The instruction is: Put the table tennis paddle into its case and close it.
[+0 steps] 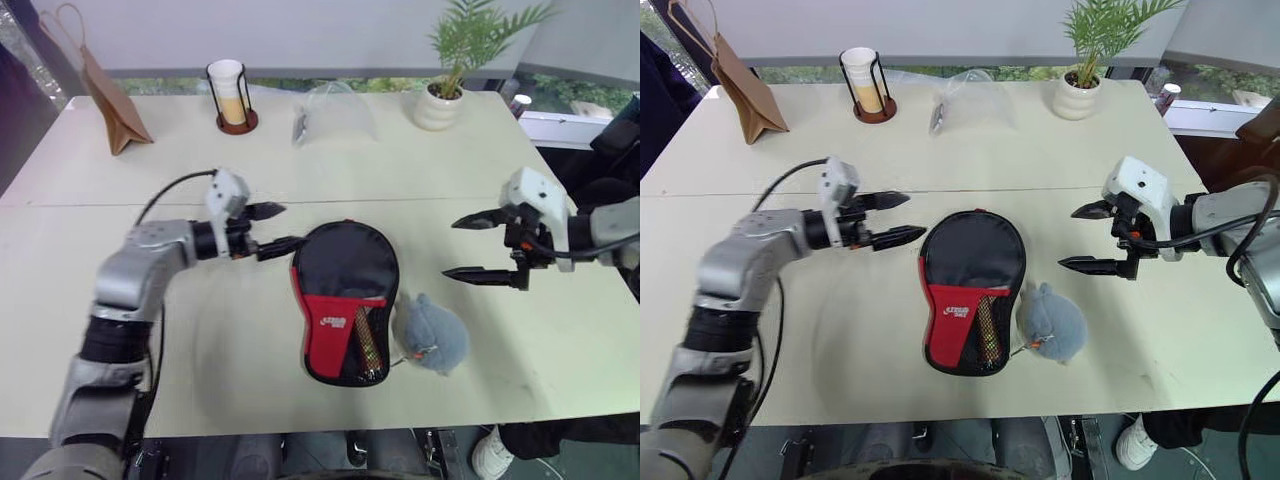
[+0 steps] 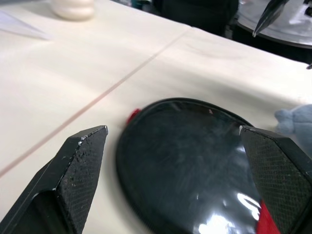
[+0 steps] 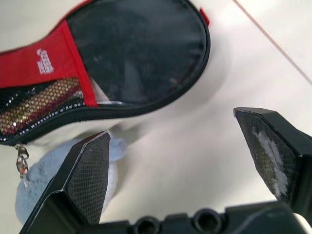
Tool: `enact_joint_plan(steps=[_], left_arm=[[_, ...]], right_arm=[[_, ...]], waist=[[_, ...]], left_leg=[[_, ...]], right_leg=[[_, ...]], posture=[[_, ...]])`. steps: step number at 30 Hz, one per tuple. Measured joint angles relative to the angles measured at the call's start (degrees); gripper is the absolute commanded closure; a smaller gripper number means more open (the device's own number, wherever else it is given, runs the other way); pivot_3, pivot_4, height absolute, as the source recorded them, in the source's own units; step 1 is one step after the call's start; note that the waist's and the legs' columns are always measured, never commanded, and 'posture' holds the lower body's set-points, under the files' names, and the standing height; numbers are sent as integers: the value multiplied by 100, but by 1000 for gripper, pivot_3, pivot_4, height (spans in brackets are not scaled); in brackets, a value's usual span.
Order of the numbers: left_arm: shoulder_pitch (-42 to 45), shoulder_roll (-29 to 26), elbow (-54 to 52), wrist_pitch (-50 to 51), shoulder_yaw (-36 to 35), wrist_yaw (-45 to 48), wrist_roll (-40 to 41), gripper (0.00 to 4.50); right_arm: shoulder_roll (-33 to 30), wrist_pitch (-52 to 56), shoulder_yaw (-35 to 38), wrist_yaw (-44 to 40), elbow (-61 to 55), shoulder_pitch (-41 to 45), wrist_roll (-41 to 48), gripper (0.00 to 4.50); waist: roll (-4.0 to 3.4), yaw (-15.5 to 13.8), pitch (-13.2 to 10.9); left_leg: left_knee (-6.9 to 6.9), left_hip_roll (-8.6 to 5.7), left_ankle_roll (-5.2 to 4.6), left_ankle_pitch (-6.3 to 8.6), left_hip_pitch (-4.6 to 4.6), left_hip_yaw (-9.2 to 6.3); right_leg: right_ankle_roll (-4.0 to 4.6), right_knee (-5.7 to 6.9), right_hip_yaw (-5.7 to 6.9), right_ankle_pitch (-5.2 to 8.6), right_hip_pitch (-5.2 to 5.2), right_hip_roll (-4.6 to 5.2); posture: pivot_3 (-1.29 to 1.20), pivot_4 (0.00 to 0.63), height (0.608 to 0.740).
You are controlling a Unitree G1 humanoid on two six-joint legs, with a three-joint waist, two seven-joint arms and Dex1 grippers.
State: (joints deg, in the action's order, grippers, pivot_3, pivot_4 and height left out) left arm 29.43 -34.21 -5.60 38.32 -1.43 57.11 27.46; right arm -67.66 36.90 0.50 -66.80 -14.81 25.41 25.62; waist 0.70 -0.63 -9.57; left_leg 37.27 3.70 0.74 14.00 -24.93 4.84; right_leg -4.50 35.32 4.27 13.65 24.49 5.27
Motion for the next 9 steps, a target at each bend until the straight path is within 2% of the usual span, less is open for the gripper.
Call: enact_joint_plan(steps=[5,9], left_arm=[[-472,-870,-833,699,-626,157,689,0],[-697,-1309,-1325,1124,-1278,151,1249,0]], right_arm=[[22,-5,9,-81,-24,70,10,87],[26,-6,26,-104,-76,56,21,87]], waist=[[1,-7,-31],[-2,3,-32]], left_leg=[[5,2,18,-10,0,-4],[10,1,20,-11,1,-1]], right_leg=[[11,2,0,1,0,2],[12,4,0,0,0,10]], posture=[[0,150,740],[0,150,740]])
